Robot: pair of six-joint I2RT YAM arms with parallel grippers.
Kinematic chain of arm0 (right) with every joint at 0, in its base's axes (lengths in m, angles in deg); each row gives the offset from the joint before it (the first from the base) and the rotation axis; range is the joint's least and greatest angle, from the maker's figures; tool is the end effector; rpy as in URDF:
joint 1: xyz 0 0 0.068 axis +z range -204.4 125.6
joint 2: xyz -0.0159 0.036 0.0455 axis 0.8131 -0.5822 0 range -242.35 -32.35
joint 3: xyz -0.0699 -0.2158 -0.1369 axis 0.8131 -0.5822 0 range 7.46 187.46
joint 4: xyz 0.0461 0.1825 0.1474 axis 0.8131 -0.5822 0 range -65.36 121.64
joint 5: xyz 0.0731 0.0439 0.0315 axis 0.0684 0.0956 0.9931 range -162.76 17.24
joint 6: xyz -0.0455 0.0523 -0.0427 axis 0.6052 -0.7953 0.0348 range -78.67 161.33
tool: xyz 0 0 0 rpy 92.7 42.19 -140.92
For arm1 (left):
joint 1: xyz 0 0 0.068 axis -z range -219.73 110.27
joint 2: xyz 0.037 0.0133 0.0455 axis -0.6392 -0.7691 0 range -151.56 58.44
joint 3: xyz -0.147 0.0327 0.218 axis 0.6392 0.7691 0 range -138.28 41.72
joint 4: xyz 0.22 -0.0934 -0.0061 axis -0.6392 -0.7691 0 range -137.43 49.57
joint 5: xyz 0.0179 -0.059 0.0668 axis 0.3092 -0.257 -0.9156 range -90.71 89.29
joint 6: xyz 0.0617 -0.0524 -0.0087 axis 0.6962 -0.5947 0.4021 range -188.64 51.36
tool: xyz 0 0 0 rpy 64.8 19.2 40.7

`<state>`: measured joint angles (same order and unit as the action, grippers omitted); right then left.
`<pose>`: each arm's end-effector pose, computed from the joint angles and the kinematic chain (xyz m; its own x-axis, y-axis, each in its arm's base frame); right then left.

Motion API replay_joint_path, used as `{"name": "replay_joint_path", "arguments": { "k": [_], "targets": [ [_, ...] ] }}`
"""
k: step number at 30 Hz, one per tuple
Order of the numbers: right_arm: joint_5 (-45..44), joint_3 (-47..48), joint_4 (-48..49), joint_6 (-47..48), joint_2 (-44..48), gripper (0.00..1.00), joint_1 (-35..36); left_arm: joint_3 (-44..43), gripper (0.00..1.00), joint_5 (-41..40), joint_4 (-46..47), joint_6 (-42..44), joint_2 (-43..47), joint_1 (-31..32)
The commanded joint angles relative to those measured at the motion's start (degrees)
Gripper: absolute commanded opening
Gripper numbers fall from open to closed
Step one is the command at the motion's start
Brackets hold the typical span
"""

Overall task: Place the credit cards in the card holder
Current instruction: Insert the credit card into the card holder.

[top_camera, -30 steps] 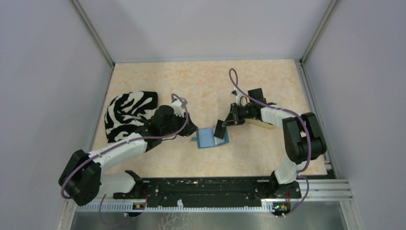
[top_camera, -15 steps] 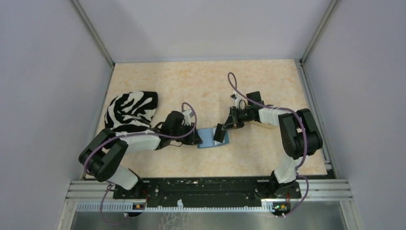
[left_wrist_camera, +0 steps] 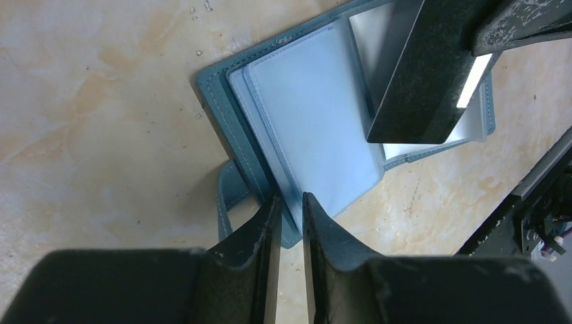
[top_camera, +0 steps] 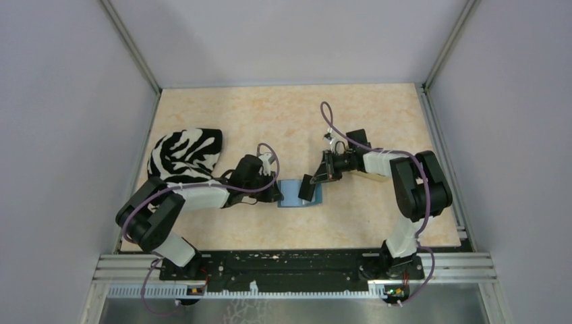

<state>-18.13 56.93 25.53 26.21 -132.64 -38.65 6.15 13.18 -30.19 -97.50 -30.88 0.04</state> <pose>0.2871 0.1407 0.1355 -0.9313 -0.1057 -0.3486 -0.3547 0.4807 0.8020 0.2191 -0.2045 0.1285 -0.8278 0.0793 -0.5554 0.4056 0.7685 -0.4948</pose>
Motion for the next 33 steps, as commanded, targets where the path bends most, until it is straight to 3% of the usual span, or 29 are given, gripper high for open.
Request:
{"name": "replay_joint_path", "arguments": {
  "k": [1,10,33],
  "targets": [
    [1.9,-0.3,3.2,-0.8,1.2,0.0,0.2,-0.5,0.23,-3.2,-3.1,1.8,-2.1,0.3],
    [-6.6,0.0,-0.2,1.5,0.2,0.0,0.3,-0.5,0.2,-3.5,-3.2,1.4,-2.6,0.2],
    [-10.2,0.4,-1.8,1.8,-0.7,0.0,3.1,-1.2,0.18,-3.2,-3.0,1.8,-3.6,0.2]
  ]
}}
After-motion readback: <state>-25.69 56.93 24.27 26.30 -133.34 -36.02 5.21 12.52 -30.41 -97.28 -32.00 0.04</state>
